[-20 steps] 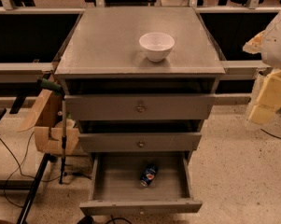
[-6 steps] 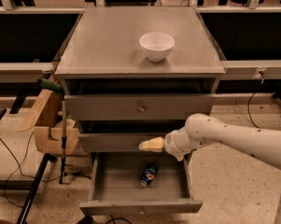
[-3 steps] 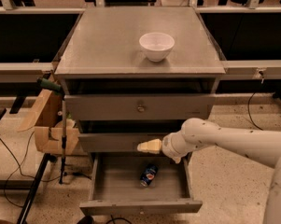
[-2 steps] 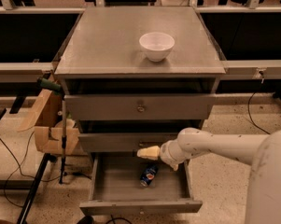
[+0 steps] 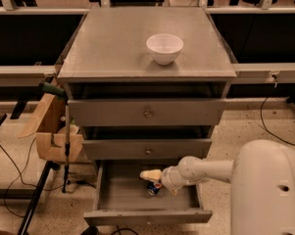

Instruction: Pick pepsi can from bottom drawer and place on counter

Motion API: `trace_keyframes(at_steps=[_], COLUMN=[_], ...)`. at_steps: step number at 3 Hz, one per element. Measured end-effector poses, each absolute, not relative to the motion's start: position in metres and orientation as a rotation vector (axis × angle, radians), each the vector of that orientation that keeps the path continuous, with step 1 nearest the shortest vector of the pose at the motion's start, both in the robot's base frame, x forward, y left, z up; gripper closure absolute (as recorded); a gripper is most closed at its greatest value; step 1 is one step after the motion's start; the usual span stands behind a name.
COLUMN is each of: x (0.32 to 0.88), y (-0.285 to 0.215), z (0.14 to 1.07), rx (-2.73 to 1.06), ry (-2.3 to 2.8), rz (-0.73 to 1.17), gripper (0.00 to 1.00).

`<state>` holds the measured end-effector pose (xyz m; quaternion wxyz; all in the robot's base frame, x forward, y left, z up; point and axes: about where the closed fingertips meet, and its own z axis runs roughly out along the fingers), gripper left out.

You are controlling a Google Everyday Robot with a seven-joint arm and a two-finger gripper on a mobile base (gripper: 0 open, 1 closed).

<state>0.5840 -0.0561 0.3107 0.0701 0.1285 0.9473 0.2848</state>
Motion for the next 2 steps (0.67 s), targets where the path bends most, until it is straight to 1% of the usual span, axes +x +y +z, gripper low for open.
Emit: trace_keyframes(at_steps=[1, 2], x=[0.599, 0.619], y=[-0.041, -0.029], z=[0.252, 0.223], rx=[0.471, 0.46], ry=[2.82, 2.844], rz=[0.91, 0.839], gripper=[0.0, 0.0])
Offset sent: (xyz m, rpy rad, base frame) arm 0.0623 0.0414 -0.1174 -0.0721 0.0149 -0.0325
